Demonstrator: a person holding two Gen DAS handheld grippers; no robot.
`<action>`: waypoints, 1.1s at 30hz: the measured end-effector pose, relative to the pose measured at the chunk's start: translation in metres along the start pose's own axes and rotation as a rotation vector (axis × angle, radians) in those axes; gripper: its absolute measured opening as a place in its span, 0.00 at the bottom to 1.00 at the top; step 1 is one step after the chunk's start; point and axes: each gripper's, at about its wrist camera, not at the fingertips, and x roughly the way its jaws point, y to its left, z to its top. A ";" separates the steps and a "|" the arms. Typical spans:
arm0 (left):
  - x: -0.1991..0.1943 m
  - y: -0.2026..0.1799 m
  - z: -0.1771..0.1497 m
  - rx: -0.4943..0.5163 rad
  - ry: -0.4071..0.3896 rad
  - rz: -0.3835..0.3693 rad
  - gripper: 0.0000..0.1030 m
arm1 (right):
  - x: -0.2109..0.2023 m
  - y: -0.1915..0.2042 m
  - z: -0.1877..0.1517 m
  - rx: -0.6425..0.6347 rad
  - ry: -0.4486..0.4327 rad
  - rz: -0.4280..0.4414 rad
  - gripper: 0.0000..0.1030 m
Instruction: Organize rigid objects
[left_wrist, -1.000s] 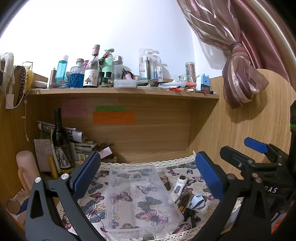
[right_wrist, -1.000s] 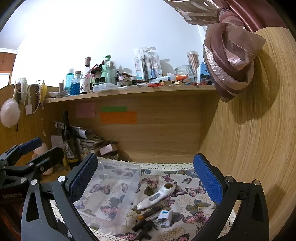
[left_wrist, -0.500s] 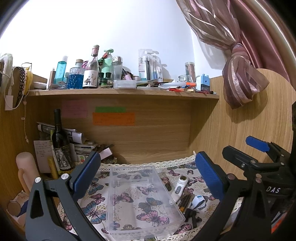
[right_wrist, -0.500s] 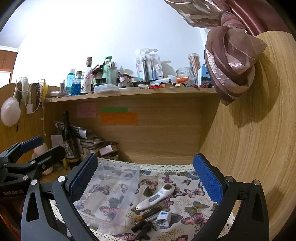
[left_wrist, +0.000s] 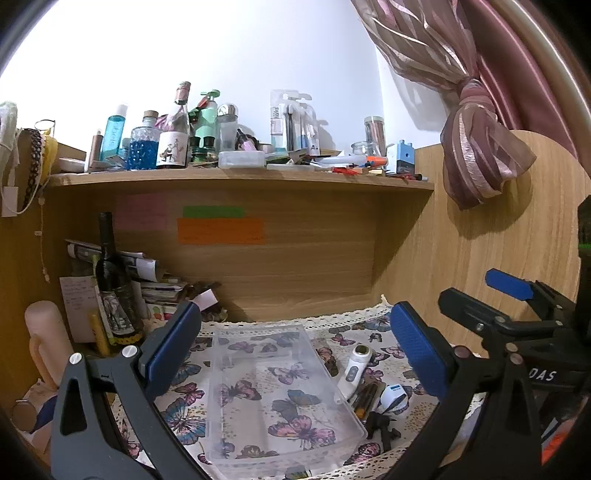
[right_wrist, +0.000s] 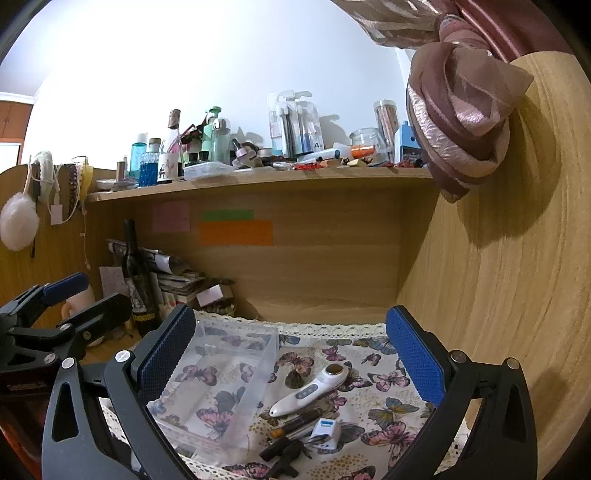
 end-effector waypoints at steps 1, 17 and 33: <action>0.001 0.001 0.000 -0.007 0.003 -0.005 1.00 | 0.002 0.000 0.000 0.000 0.004 0.001 1.00; 0.074 0.067 -0.010 -0.022 0.226 0.073 0.72 | 0.065 -0.019 -0.014 -0.008 0.138 0.010 0.88; 0.176 0.130 -0.069 -0.114 0.722 0.001 0.27 | 0.161 -0.067 -0.043 0.046 0.471 0.005 0.48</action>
